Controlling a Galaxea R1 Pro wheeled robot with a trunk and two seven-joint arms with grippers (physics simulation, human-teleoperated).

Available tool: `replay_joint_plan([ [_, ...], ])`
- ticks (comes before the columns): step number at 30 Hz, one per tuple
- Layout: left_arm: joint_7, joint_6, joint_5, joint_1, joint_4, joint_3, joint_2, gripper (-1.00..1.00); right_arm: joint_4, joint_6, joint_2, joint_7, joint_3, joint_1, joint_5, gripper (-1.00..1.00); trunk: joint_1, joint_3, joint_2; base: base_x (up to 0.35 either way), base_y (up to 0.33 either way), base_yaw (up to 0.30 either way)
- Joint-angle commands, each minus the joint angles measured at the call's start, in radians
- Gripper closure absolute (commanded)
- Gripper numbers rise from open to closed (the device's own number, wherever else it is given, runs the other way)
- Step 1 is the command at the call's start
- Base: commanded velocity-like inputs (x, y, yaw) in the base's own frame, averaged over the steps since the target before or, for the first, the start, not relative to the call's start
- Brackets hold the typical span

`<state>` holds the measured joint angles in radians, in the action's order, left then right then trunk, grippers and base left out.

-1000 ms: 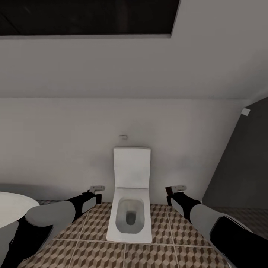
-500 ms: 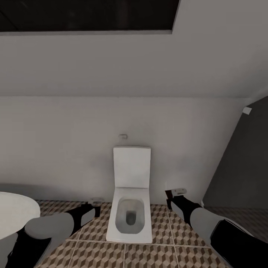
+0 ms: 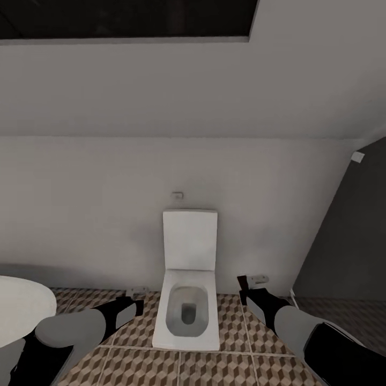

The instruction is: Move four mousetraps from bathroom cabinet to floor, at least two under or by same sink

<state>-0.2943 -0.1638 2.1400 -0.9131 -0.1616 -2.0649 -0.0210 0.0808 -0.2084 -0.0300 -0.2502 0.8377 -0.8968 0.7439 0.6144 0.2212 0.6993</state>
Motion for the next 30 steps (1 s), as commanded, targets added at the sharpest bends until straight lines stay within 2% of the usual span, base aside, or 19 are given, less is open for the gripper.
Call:
replay_joint_plan([
  [1, -0.005, -0.002, -0.002, -0.002, -0.004, -0.003, -0.001, 1.0, 0.002, -0.005, 0.0, -0.006, 0.008, 0.0, 0.006, 1.0, 0.004, 0.005, 0.009, 0.0, 0.0, 0.0],
  [7, -0.003, -0.002, -0.002, -0.001, -0.004, -0.003, -0.002, 1.0, 0.002, -0.001, -0.001, -0.006, 0.009, 0.003, 0.006, 1.0, 0.027, 0.024, 0.051, 0.0, 0.0, 0.0],
  [15, -0.003, 0.032, -0.002, 0.001, -0.004, -0.003, -0.002, 1.0, 0.003, 0.0, -0.001, -0.006, 0.009, 0.017, 0.006, 1.0, 0.058, 0.049, 0.107, 0.0, 0.0, 0.0],
  [26, -0.003, 0.033, -0.001, 0.015, -0.009, -0.004, -0.001, 1.0, 0.001, 0.001, -0.001, -0.006, 0.008, 0.018, 0.006, 1.0, 0.1, 0.083, 0.184, 0.0, 0.0, 0.0],
  [30, -0.004, 0.033, 0.0, 0.022, -0.006, -0.003, -0.001, 1.0, -0.002, 0.055, -0.001, -0.006, 0.009, 0.028, 0.007, 1.0, 0.115, 0.096, 0.212, 0.0, 0.0, 0.0],
])
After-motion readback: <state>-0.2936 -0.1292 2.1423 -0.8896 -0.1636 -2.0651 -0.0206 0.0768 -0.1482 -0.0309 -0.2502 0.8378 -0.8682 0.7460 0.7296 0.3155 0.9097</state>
